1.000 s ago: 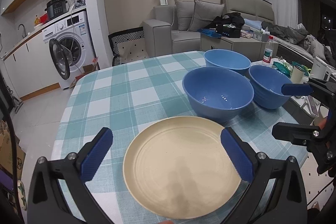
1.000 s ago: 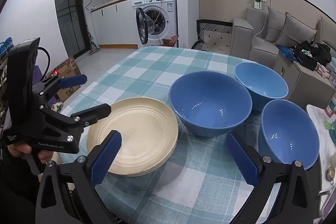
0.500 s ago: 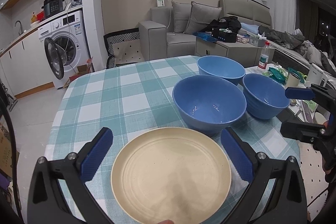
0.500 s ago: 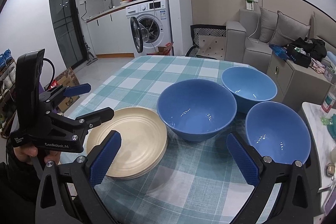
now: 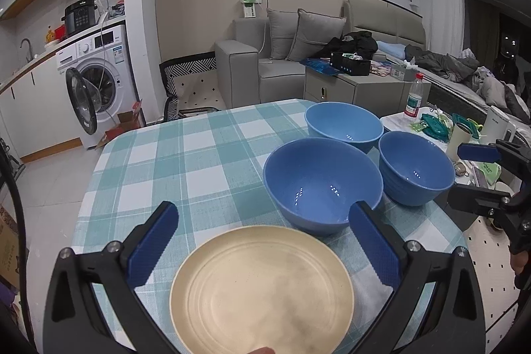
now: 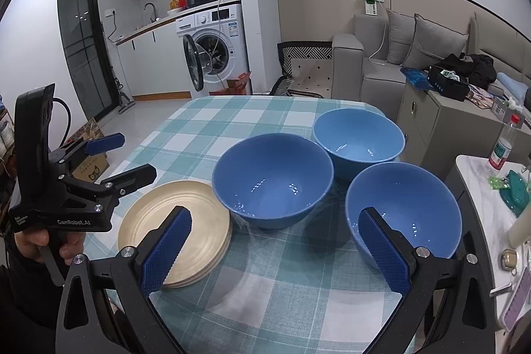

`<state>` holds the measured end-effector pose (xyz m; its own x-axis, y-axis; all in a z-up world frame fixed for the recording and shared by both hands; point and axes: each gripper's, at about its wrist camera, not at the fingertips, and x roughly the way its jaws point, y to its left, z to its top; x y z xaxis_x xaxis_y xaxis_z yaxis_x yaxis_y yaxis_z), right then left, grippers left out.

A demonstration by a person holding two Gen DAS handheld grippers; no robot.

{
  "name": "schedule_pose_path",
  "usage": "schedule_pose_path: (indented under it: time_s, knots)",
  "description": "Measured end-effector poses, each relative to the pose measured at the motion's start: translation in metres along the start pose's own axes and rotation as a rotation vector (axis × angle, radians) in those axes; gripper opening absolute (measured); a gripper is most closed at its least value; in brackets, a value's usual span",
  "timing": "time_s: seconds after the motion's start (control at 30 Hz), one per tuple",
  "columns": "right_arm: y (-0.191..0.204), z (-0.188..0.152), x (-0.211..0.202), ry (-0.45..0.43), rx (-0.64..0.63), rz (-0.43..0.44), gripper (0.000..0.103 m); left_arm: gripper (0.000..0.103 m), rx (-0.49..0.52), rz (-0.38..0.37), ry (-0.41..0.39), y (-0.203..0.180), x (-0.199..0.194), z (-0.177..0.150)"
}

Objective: Organize plates and bowls
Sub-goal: 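Withdraw both open tools up from the stacked plates, then move the open left tool toward a blue bowl while the right tool approaches another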

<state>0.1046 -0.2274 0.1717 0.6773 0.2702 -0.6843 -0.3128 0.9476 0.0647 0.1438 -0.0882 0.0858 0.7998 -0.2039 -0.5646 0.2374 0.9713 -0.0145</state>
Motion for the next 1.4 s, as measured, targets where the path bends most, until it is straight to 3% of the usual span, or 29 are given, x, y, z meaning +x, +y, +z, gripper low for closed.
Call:
schedule_pose_path:
  time_s: [0.9,1.4]
  knots:
    - [-0.066,0.034,-0.003,-0.046,0.093,-0.096,0.102,0.103,0.080,-0.070,0.015,-0.038,0.046,0.059]
    - [-0.109,0.056,0.014,-0.060,0.136,-0.147,0.102,0.103,0.058,-0.101,0.024,-0.046,0.083,0.092]
